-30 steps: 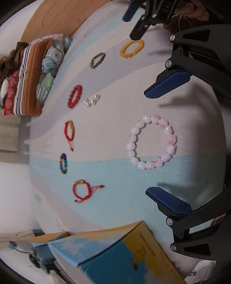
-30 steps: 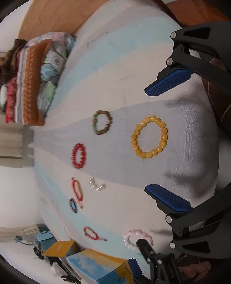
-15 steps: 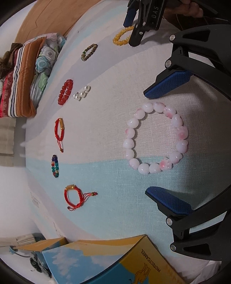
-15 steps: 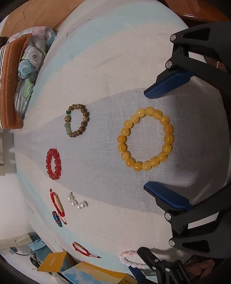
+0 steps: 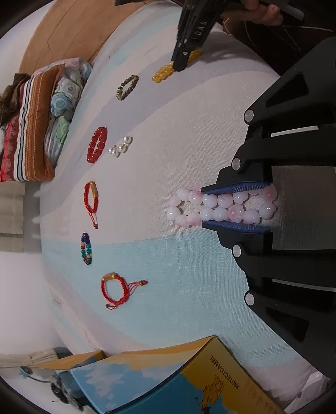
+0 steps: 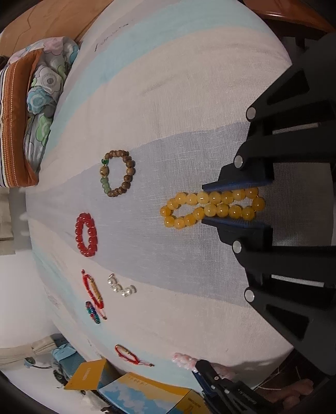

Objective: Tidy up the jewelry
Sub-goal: 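Grasp the pink-white bead bracelet with the left tool while the right tool grasps the yellow amber bracelet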

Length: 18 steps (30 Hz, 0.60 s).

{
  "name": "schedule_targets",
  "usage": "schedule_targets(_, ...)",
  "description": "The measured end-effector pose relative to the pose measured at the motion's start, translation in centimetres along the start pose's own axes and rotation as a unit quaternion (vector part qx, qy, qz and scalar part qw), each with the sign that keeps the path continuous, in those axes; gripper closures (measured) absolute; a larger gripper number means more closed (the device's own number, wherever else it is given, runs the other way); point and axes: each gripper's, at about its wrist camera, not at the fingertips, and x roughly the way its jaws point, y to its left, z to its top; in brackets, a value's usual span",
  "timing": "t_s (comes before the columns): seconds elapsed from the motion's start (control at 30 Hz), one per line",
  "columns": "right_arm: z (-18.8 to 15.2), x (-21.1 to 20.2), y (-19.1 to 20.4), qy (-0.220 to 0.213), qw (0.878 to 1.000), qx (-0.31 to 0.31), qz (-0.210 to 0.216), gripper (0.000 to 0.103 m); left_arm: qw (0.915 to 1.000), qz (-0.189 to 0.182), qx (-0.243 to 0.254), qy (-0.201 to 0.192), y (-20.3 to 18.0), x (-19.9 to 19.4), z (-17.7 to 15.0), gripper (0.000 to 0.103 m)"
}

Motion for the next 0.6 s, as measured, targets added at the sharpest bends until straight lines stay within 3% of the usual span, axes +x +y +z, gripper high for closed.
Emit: schedule_targets(0.6, 0.4, -2.7, 0.7, -0.025, 1.000, -0.006, 0.013, 0.094, 0.9997, 0.008, 0.022, 0.005, -1.1, -1.7, 0.2, 0.084)
